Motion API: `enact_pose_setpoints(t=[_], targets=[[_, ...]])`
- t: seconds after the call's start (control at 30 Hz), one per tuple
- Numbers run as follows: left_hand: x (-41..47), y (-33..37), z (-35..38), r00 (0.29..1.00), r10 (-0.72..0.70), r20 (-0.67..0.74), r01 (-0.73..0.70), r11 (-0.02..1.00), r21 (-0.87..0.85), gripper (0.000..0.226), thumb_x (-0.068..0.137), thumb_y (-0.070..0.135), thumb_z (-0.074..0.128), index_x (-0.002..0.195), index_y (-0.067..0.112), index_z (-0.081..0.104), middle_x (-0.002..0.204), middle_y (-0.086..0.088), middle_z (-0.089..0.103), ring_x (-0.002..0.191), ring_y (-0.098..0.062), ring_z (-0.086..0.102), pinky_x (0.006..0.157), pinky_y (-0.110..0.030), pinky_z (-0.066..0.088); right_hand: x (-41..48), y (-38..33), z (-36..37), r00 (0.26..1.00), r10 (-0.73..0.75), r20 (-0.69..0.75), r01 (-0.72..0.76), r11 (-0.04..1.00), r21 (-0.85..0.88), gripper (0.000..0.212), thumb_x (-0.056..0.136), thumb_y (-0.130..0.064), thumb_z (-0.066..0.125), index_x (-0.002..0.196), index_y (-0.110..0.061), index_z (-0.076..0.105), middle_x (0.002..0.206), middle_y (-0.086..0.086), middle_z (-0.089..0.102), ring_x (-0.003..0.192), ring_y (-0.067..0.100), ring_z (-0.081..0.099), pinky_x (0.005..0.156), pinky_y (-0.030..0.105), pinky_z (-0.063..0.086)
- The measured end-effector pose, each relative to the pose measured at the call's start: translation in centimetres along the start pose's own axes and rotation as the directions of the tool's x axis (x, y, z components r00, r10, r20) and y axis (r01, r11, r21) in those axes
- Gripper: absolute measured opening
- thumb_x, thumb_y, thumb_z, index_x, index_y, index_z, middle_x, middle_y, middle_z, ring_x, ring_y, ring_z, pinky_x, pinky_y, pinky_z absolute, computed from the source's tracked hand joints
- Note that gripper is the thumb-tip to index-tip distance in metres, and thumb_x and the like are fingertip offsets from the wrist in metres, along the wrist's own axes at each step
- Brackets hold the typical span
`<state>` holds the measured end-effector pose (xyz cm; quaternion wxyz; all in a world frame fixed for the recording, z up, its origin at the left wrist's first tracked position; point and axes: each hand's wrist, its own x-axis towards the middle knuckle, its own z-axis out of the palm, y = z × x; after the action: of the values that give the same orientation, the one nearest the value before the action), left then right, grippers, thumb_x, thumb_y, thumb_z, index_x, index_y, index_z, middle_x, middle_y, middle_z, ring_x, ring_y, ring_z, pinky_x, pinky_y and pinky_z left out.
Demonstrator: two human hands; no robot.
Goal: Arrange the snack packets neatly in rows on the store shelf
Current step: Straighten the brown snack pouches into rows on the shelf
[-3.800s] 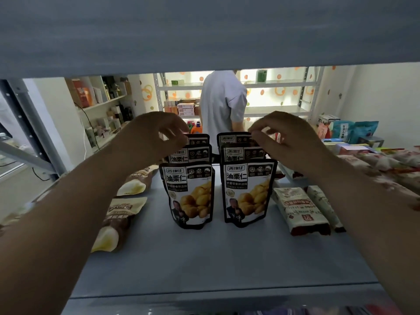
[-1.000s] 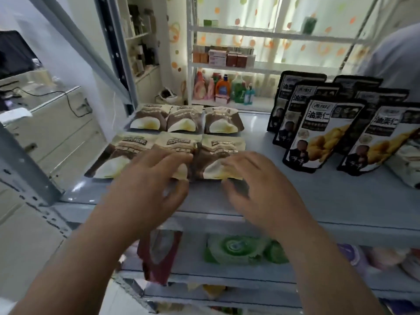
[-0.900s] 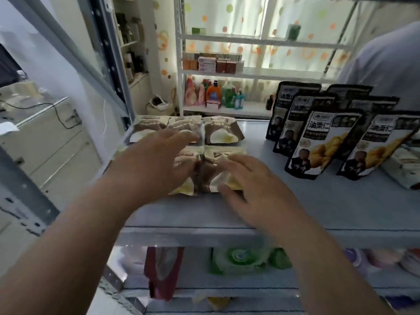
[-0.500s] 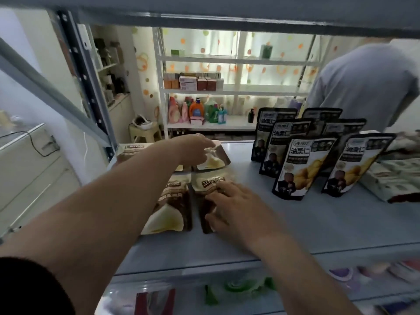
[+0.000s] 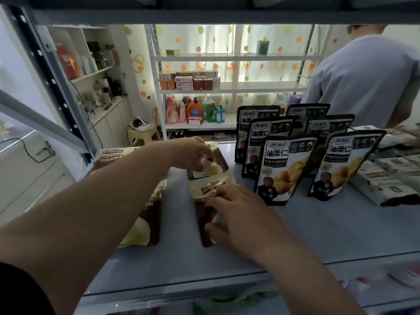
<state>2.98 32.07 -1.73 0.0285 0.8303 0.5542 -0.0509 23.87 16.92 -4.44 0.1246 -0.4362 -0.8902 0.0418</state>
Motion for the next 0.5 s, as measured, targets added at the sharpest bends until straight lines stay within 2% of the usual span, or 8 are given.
enact_pose_setpoints(t=[0.17,0.33,0.5], targets=[[0.34,0.03,0.47,0.999,-0.032,-0.031,0.032,0.999,0.006,0.059,0.085,0.03,0.07,0.14,0.031,0.05,0.147,0.003,0.04,0.128,-0.021,0.047,0.106,-0.037,0.041,-0.13,0.01,-0.08,1.0,0.001,0.021,-0.002,1.0,0.026,0.046,0.09,-0.053,0.053,0.129,-0.029,0.056,0.139,-0.008,0.041,0.13,0.016,0.035,0.095,0.033,0.045],[0.42,0.13,0.13,0.999,-0.034,0.004,0.034,0.999,0.016,0.057,0.085,0.028,0.068,0.14,0.03,0.05,0.147,0.002,0.041,0.131,-0.02,0.044,0.108,-0.039,0.038,-0.28,0.07,-0.24,1.0,-0.005,0.027,0.005,1.0,0.022,0.046,0.09,-0.052,0.053,0.131,-0.03,0.055,0.141,-0.008,0.041,0.131,0.016,0.034,0.094,0.032,0.044],[-0.08,0.29,0.03,0.999,-0.031,-0.018,0.031,1.0,0.003,0.058,0.087,0.026,0.066,0.142,0.028,0.048,0.146,0.001,0.045,0.131,-0.019,0.044,0.11,-0.038,0.038,-0.41,0.23,-0.2,0.999,0.001,0.033,-0.002,1.0,0.03,0.047,0.089,-0.054,0.054,0.13,-0.031,0.054,0.14,-0.009,0.041,0.133,0.015,0.033,0.095,0.034,0.045]])
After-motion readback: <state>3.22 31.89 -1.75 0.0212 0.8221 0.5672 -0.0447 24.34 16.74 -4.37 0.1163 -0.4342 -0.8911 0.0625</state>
